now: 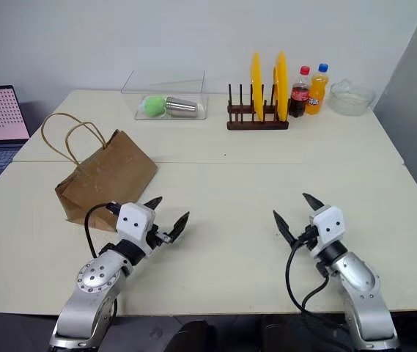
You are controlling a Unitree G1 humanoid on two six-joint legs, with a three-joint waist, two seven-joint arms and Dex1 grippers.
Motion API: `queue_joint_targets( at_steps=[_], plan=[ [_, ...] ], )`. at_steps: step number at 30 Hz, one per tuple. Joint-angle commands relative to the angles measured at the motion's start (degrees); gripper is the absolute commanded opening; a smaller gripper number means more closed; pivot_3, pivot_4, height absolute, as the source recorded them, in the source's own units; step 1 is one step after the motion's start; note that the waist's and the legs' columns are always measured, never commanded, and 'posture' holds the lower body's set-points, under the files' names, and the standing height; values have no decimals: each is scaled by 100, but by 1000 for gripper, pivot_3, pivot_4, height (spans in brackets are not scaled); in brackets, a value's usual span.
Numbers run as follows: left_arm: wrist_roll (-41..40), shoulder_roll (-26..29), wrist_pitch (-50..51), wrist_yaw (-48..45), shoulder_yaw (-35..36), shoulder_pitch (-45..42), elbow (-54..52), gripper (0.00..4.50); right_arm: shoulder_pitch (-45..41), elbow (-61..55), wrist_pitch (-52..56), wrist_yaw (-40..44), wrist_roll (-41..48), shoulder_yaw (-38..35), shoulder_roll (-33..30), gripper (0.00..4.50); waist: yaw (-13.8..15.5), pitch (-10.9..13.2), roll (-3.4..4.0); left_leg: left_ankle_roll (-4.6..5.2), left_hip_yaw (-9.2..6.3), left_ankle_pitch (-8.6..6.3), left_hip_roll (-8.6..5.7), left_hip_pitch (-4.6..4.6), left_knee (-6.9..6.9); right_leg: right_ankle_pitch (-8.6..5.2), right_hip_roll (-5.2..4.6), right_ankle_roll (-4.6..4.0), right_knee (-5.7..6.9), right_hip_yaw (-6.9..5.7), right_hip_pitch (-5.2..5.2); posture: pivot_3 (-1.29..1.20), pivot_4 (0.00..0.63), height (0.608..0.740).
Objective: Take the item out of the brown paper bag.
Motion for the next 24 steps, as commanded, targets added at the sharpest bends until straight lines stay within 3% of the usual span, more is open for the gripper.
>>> queue_joint_targets(
  at_steps=[1, 17, 24],
  plan=[
    [-28, -27, -12, 45, 32, -70, -272, 4151, -41, -59, -129, 22, 69, -136, -30, 4500, 0, 0, 0, 0, 0, 0, 0, 0, 0, 0, 0, 0, 0, 0, 0, 0, 150, 740],
    [256, -85, 111, 196, -65, -92, -380, 4151, -105, 42, -152, 41, 8, -51, -29, 4500, 0, 0, 0, 0, 0, 0, 0, 0, 0, 0, 0, 0, 0, 0, 0, 0, 150, 740],
    [129, -153, 336, 400, 223, -43, -777, 4151, -339, 69, -57, 260, 195, 34, -60, 4500, -3, 0, 0, 0, 0, 0, 0, 0, 0, 0, 0, 0, 0, 0, 0, 0, 150, 740]
  ],
)
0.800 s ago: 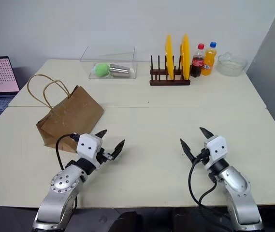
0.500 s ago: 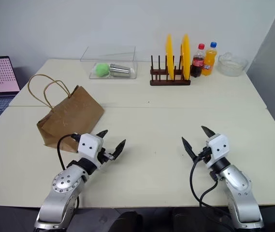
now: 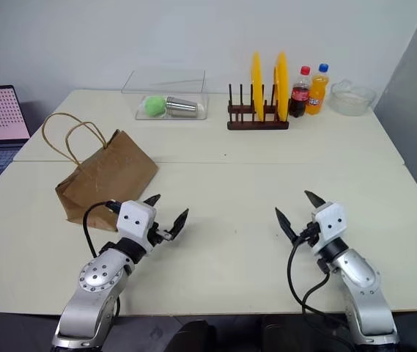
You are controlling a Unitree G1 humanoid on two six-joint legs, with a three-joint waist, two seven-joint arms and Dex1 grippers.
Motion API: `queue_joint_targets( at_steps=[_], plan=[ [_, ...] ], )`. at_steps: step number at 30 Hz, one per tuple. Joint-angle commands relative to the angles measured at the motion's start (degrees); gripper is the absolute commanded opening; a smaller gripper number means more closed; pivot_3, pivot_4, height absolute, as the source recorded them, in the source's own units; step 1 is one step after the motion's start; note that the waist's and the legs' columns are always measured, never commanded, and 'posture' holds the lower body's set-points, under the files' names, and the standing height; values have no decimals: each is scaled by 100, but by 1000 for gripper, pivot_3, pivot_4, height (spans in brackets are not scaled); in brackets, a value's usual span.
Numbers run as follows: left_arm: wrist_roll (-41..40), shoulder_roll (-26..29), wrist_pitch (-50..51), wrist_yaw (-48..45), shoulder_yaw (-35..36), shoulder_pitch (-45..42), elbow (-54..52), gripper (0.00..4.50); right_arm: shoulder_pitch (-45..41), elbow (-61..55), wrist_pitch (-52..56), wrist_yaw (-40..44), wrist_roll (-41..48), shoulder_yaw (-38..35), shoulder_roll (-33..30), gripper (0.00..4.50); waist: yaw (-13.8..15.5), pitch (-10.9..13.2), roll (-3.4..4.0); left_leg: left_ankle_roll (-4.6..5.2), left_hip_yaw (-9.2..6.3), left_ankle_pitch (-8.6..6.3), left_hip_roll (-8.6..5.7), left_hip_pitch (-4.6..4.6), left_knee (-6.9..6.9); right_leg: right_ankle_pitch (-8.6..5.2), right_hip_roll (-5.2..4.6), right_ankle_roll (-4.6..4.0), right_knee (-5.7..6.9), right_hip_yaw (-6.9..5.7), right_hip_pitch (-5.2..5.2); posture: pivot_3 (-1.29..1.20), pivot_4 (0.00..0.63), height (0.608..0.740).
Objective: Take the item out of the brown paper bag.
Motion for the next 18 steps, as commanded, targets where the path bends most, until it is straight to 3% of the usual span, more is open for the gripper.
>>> queue_joint_targets(
  at_steps=[1, 10, 14, 18],
  plan=[
    [-163, -45, 219, 165, 301, -4, -635, 4151, -245, -160, 15, 296, 287, 48, -56, 4500, -2, 0, 0, 0, 0, 0, 0, 0, 0, 0, 0, 0, 0, 0, 0, 0, 150, 740],
    [-1017, 49, 1196, 410, 1804, 331, -2008, 4151, -1487, -393, 940, 1136, 1266, 338, -218, 4500, -16, 5, -2, 0, -4, 0, 2, 0, -1, 0, 1, 0, -1, -4, 0, 0, 150, 740],
    [-1860, 466, 1737, 175, 2919, 289, -1973, 4151, -2019, -506, 1567, 1599, 1776, 462, -450, 4500, -16, 7, -3, 0, -9, 0, 1, -5, 1, 0, 1, -1, -2, -8, -1, 0, 150, 740],
    [-2805, 1424, 2567, -318, 3700, -272, -1165, 4151, -2361, -602, 1899, 1852, 2063, 498, -569, 4500, -1, 8, -6, 0, -23, 0, 1, -6, 2, 0, 1, -1, -2, -23, -1, 0, 150, 740]
  ],
)
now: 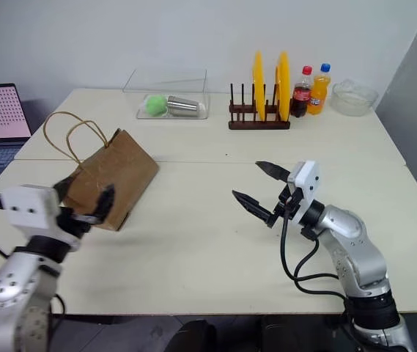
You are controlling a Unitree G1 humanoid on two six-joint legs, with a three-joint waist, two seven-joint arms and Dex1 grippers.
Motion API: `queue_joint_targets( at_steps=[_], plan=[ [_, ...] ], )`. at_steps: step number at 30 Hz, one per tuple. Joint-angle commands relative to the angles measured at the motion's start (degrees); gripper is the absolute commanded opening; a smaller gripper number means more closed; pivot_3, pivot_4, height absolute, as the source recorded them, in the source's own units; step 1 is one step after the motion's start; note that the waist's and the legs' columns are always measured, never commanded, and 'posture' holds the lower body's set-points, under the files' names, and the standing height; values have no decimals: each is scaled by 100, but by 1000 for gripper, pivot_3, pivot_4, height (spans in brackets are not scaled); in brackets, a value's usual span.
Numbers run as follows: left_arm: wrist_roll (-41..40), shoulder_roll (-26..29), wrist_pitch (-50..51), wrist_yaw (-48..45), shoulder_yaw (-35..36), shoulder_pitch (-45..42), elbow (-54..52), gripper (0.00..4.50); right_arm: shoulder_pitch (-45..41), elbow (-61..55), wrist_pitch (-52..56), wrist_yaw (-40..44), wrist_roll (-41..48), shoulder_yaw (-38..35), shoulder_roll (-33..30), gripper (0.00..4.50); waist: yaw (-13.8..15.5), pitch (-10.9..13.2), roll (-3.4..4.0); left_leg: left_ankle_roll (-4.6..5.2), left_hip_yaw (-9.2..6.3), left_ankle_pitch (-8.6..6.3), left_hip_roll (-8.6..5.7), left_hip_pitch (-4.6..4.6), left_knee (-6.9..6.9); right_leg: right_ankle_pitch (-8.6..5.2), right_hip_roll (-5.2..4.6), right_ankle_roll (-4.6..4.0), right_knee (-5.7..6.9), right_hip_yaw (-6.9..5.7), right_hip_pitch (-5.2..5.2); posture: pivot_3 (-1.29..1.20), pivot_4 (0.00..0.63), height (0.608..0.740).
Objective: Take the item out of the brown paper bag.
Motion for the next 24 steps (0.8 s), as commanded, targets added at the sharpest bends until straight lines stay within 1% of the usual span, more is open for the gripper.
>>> queue_joint_targets(
  at_steps=[1, 3, 6, 10, 13, 16, 19, 21, 24],
  plan=[
    [-770, 715, 647, -402, 591, -492, 572, 4151, -230, -296, 175, 206, 249, 24, -86, 4500, -1, 0, 0, 0, -2, 0, 0, 1, 0, 0, 1, 0, 0, -3, 0, 0, 150, 740],
    [-1094, 1155, 1013, -580, 694, -913, 1130, 4151, -280, -304, 183, 219, 229, 34, -81, 4500, -4, 0, 1, 0, -1, 0, 0, -1, 0, 0, 1, 0, -2, -3, 0, 0, 150, 740],
    [-1058, 1794, 1176, -884, 471, -1425, 2018, 4151, -258, -360, 171, 206, 181, 26, -95, 4500, -16, 5, -7, 0, -2, 0, -3, -9, -1, 0, 0, 1, -7, -3, -5, 0, 150, 740],
    [-771, 2227, 905, -1364, -122, -1783, 2848, 4151, -214, -540, 215, 128, 167, 12, -118, 4500, -20, 6, -5, -2, 4, 0, -4, -10, -3, 1, -3, 0, -10, 7, -9, 0, 150, 740],
    [-549, 2392, 703, -1632, -617, -2280, 3511, 4151, -227, -705, 286, 41, 183, -5, -152, 4500, -15, 6, -5, -3, 0, 0, -4, -18, -4, 1, -4, -1, -10, 5, -18, 0, 150, 740],
    [-329, 2435, 471, -1754, -915, -2693, 3990, 4151, -233, -822, 355, -14, 198, -17, -178, 4500, -11, 6, -7, -4, -2, 1, -4, -31, -2, 2, -5, -2, -7, 2, -30, 0, 150, 740],
    [-179, 2407, 279, -1825, -1079, -3079, 4343, 4151, -213, -902, 402, -52, 198, -26, -215, 4500, -13, 6, -7, -5, 0, 1, -4, -41, -2, 3, -6, -4, -7, 3, -40, 0, 150, 740],
    [-123, 2387, 196, -1859, -1120, -3267, 4480, 4151, -194, -952, 447, -39, 200, -23, -265, 4500, -13, 6, -7, -5, 1, 1, -4, -52, -2, 18, -7, -28, -7, 5, -52, 0, 150, 740],
    [-97, 2387, 167, -1901, -1148, -3464, 4578, 4151, -214, -1063, 533, 104, 323, 1, -375, 4500, -15, 6, -7, -6, 3, 1, -4, -64, -3, 19, -7, -30, -6, 6, -66, 0, 150, 740]
  ],
)
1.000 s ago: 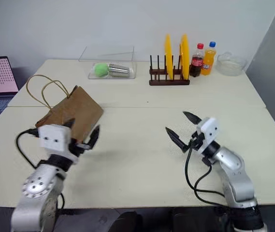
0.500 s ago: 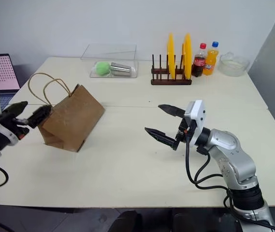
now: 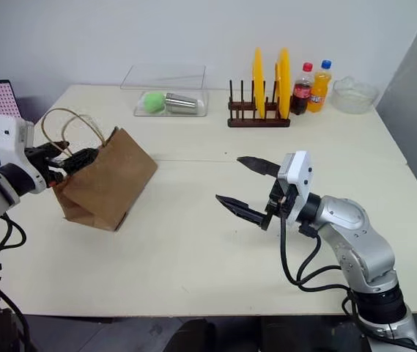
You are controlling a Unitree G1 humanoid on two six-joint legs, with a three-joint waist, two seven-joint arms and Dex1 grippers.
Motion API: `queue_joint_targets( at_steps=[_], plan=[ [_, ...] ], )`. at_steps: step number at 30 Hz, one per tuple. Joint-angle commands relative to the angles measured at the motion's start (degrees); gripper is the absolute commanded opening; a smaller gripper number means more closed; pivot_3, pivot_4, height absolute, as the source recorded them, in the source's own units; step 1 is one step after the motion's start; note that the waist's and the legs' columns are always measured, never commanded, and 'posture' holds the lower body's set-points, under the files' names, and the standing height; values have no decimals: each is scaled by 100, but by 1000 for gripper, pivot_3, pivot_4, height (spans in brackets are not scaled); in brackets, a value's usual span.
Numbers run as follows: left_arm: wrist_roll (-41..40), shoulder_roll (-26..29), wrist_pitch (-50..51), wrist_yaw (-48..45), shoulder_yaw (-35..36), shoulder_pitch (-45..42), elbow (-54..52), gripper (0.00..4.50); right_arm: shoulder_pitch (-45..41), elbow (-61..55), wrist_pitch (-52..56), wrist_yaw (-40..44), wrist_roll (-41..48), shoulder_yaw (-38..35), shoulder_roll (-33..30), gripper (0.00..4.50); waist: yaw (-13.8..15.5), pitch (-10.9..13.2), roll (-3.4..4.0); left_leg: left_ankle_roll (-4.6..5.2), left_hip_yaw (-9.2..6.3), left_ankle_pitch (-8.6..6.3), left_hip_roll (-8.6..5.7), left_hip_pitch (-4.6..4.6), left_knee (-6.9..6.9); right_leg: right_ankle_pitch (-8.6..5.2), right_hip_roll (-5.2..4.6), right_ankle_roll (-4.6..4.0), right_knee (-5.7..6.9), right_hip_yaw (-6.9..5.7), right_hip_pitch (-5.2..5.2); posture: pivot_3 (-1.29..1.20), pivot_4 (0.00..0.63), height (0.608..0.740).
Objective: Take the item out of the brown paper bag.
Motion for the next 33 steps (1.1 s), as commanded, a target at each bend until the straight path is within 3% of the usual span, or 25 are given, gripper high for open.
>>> queue_joint_targets(
  at_steps=[1, 10, 14, 24, 33],
  plan=[
    [30, 134, -106, -77, 59, -264, -13, 4151, -95, -399, 139, 263, 367, -88, -183, 4500, -1, 0, 0, 0, 2, 0, 0, -6, 0, 0, 0, -1, 3, 2, -7, 0, 150, 740],
    [-28, 66, -46, -95, 99, -312, -141, 4151, -509, -290, 350, 1069, 841, -106, -763, 4500, -5, 0, -1, 1, 1, 0, 0, -8, 2, 0, 0, 0, 8, 0, -10, 0, 150, 740],
    [-74, 123, -24, -99, 154, -351, -189, 3259, -605, -149, 286, 1194, 768, -57, -803, 4500, -5, 0, -1, 1, 1, 0, 0, -8, 4, 0, 0, 0, 10, 1, -10, 0, 150, 740],
    [1, 471, -195, -577, -9, -858, 150, 22, -567, -172, 268, 1159, 699, -32, -770, 4500, -4, 1, -4, 1, 3, 0, 0, -8, 4, 1, 0, 0, 11, 1, -10, 0, 150, 740],
    [471, 534, -884, -1361, -720, -2153, 1319, 22, -486, -212, 305, 1094, 628, -31, -831, 4500, -4, 4, -9, 0, 4, 1, -2, -10, 8, 1, 1, 0, 15, -1, -11, 0, 150, 740]
  ],
)
